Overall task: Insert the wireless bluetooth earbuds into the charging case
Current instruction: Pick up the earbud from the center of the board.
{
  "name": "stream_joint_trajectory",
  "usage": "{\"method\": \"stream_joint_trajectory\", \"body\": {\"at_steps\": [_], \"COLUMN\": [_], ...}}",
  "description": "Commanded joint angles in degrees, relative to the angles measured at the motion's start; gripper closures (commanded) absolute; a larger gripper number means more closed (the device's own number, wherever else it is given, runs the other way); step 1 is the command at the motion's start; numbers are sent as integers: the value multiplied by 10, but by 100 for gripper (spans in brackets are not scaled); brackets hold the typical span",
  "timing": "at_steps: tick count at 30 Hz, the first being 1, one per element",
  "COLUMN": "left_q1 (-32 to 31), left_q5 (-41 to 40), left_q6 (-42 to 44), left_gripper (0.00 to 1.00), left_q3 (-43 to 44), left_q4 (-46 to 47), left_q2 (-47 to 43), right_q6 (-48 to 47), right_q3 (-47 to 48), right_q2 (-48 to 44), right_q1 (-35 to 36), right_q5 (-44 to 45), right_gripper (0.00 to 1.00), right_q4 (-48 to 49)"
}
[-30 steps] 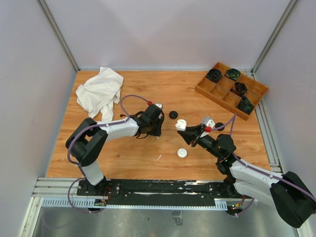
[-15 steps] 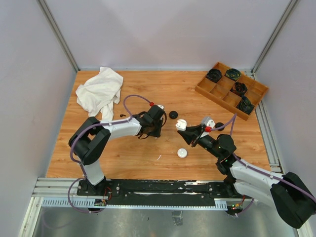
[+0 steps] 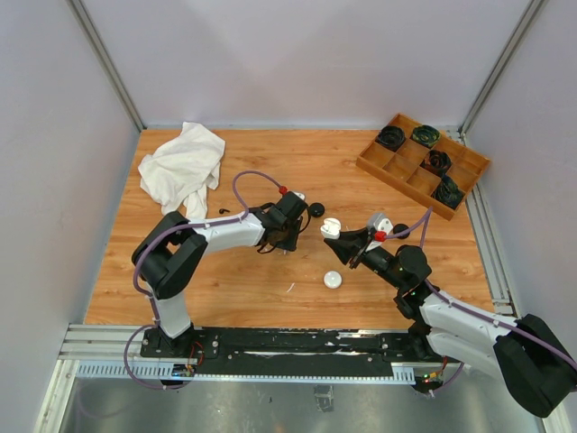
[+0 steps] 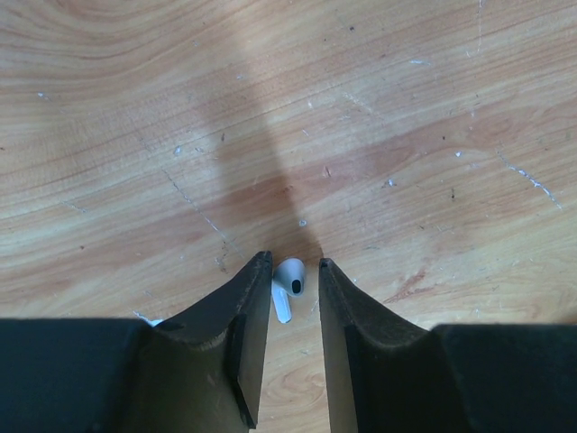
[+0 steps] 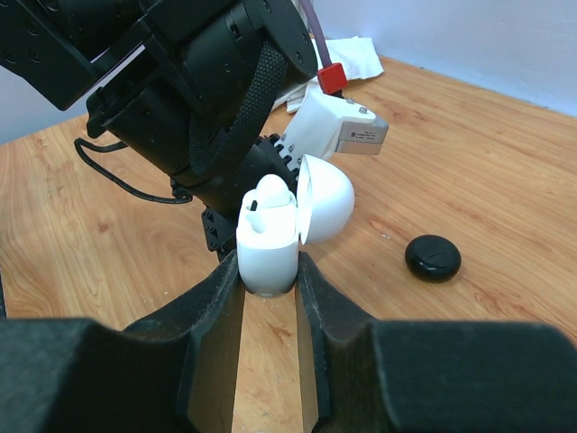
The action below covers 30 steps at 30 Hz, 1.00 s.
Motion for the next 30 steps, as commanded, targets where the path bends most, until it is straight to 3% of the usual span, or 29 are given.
{"method": "stream_joint_trajectory", "body": {"at_steps": [1, 7, 16, 30], "left_q1": [-12, -17, -17, -40], "left_q5": [-22, -32, -44, -149], "left_q6": [3, 3, 6, 45], "left_gripper": [66, 68, 78, 84], "left_q3": [16, 20, 12, -19], "left_q4": [-38, -51, -45, 21], "left_q2": [19, 22, 6, -161], "right_q6": [-2, -2, -3, -9], "right_q3": [15, 15, 15, 25], "right_q2": [-5, -11, -9, 6], "right_q1": [-22, -22, -22, -22], "right_q5": [-3, -2, -2, -20], "right_gripper": [94, 94, 94, 94], "right_q4": [8, 6, 6, 10]}}
